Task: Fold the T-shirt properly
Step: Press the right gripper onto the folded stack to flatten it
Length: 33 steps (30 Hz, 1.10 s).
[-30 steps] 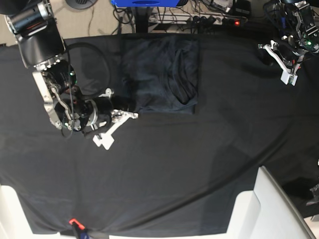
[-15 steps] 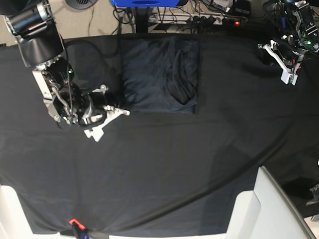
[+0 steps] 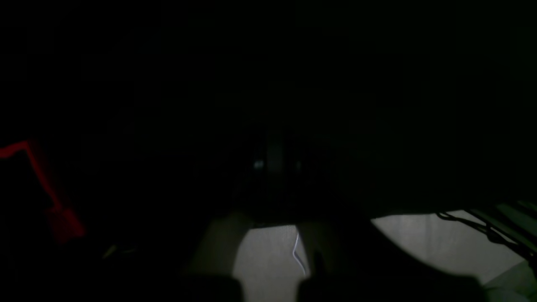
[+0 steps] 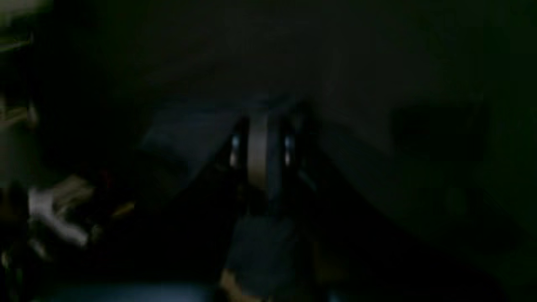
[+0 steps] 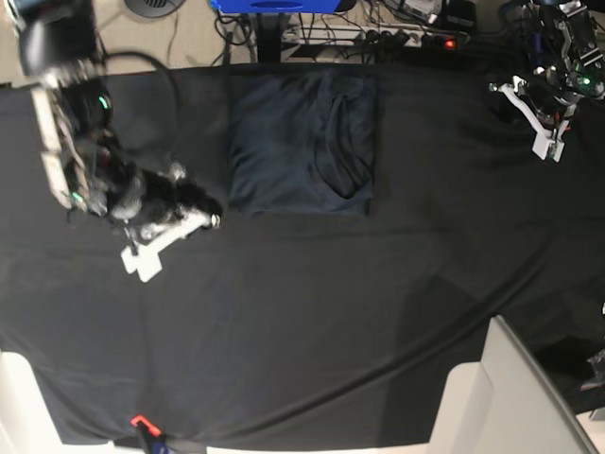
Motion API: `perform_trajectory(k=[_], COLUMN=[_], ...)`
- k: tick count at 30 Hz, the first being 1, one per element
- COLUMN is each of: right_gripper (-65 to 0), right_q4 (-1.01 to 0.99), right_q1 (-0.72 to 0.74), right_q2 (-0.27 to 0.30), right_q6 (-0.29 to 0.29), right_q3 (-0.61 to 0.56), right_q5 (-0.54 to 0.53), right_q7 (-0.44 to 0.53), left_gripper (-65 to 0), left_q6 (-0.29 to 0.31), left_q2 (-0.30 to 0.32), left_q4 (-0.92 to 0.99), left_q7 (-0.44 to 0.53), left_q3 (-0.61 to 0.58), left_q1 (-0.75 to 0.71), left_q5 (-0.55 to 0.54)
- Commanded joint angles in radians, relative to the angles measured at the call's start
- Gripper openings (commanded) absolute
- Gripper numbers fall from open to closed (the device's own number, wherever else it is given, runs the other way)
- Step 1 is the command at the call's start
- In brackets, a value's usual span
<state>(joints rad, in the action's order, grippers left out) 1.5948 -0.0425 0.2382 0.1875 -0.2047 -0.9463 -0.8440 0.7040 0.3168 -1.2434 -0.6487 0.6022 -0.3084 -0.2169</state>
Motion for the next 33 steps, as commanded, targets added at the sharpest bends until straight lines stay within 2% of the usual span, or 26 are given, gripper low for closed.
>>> perform_trajectory(k=[1,4,9,18,22,25,27,29,33], right_gripper=[-60.8,-60.8,-60.8,-60.8,-60.8,-60.8,-60.8,-60.8,-60.8], right_q4=[0.071,0.175,0.181,0.243,0.312,0.279,0.241,0.204,0.103], right_q1=[-0.029,-0.142,-0.261,-0.291,-0.193,-0.083,-0.006,0.043,0.126], right_q2=[0.016,0.014,0.014,0.019,0.048,0.049,0.043,0.037,-0.021], right_q6=[-0.001,0.000,-0.004,-0.006,-0.001,0.000,0.000,0.000,0.002], right_q3=[0.014,0.015,0.006,-0.058,-0.186,-0.325,-0.436,-0.537,-0.698], right_q5=[-0.001,-0.001,0.000,0.003,0.005,0.014,0.043,0.063,0.118], right_q7=[-0.016,-0.082,-0.087,-0.084,-0.094,-0.094,-0.094,-0.094,-0.103], left_gripper=[-65.0,-65.0,-65.0,-65.0,-65.0,-65.0,-65.0,-65.0,-65.0], left_q6=[-0.006,-0.006,-0.006,-0.006,-0.006,-0.006,-0.006,-0.006,-0.006], left_q2=[0.011,0.018,0.012,0.009,0.032,0.081,0.107,0.121,0.117], left_q4=[-0.005,-0.005,-0.014,-0.140,-0.052,0.077,0.136,0.159,0.127], left_q7=[-0.023,-0.023,-0.023,-0.030,-0.020,0.059,0.102,0.102,0.102], left_q3=[-0.015,-0.052,-0.075,-0.242,-0.222,-0.146,-0.095,-0.089,-0.089], left_q1=[-0.010,-0.018,-0.015,-0.047,-0.033,-0.024,-0.025,-0.025,-0.061], left_q5=[0.015,0.015,0.014,0.003,0.014,0.014,0.014,0.014,0.012])
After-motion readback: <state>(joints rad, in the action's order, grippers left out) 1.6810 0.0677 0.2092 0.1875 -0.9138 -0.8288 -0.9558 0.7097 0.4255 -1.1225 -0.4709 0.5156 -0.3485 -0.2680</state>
